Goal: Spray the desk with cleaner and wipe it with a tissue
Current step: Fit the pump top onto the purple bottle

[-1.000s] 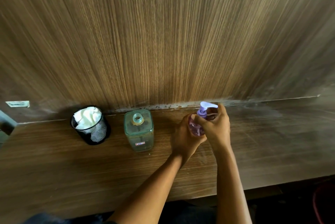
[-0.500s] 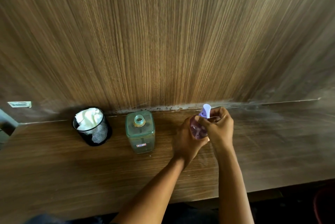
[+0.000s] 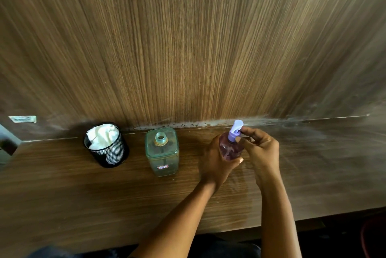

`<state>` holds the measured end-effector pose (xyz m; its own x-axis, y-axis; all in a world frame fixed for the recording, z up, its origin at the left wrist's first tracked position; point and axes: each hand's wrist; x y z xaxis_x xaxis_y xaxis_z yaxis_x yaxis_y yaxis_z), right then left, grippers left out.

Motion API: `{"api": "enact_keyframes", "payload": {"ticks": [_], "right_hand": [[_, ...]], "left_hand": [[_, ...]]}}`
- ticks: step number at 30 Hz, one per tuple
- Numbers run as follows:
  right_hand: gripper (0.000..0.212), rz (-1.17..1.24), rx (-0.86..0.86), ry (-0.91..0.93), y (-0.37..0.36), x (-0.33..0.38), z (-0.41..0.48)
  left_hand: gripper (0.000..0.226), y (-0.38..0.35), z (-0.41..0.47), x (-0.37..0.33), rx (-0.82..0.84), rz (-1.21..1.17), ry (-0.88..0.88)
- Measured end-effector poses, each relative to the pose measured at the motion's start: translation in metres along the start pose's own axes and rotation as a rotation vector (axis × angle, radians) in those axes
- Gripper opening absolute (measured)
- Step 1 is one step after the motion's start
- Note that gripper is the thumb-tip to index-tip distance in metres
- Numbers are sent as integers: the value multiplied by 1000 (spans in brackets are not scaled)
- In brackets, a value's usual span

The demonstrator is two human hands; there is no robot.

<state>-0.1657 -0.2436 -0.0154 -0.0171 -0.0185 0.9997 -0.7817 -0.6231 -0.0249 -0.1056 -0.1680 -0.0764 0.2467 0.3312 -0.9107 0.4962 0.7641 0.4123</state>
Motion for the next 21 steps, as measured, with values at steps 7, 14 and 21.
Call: {"api": "enact_keyframes", "payload": {"ticks": [7, 14, 21], "right_hand": [[31, -189, -48, 63, -9, -4, 3], [56, -104, 92, 5, -5, -8, 3], [19, -225, -90, 31, -11, -9, 7]], "left_hand": [[65, -2, 0, 3, 0, 11, 5], [64, 0, -3, -1, -3, 37, 2], [61, -1, -3, 0, 9, 42, -24]]}}
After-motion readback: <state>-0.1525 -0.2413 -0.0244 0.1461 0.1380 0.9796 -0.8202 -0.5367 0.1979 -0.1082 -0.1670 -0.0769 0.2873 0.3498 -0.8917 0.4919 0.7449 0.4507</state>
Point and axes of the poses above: each hand's wrist, its own z-axis towards the middle knuckle, its own y-axis out of the back of the hand, x = y × z, and after that the axes turned 1 degree about x, right-handed
